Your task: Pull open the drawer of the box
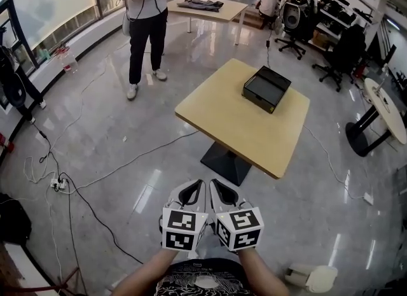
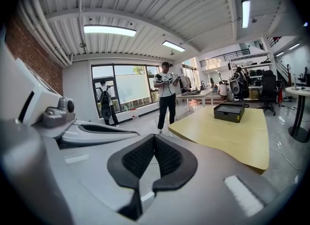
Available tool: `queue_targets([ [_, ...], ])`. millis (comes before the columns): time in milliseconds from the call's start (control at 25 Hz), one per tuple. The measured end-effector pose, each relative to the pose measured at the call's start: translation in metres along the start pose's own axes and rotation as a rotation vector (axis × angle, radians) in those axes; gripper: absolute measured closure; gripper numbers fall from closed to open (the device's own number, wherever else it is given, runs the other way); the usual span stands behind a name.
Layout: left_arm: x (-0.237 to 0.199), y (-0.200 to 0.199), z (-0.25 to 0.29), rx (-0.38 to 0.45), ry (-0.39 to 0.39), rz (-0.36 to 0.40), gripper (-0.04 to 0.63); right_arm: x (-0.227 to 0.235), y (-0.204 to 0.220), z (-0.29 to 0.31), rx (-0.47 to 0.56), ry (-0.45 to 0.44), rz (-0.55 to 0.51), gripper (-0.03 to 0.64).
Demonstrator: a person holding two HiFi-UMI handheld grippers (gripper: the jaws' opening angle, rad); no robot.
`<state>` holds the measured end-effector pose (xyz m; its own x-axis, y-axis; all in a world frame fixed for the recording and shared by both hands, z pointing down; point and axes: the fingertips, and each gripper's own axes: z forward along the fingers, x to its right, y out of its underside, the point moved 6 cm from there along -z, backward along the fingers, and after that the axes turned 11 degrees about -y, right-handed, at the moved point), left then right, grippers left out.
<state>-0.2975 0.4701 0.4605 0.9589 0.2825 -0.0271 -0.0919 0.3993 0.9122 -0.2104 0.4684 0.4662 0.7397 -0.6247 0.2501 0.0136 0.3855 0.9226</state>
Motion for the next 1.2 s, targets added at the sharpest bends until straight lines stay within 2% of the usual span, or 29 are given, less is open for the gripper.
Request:
queue_targets([
  [160, 0.04, -0.031, 0.061, -0.005, -0.029, 0.018, 0.578, 0.077, -0.023, -0.003, 0.002, -0.018, 0.007, 0.611],
  [520, 0.108, -0.115, 0.237, -0.034, -0.027, 0.044, 0.578, 0.267, -0.092, 0.029, 0.004, -0.027, 0.03, 0.611],
  [720, 0.176, -0.156, 0.306, -0.036, -0.023, 0.045, 0.578, 0.364, -0.121, 0.01, 0.021, -0.032, 0.034, 0.611],
  [920, 0.226, -0.184, 0.38, -0.044, -0.028, 0.049, 0.578, 0.455, -0.142, 0.004, 0.031, -0.038, 0.035, 0.611],
  [1040, 0.267, -0.219, 0.425, -0.047, -0.034, 0.056, 0.578, 0.519, -0.17, -0.009, 0.03, -0.043, 0.037, 0.612],
  [1200, 0.298, -0.255, 0.461, -0.054, -0.032, 0.057, 0.578, 0.567, -0.2, -0.017, 0.025, -0.046, 0.043, 0.612],
])
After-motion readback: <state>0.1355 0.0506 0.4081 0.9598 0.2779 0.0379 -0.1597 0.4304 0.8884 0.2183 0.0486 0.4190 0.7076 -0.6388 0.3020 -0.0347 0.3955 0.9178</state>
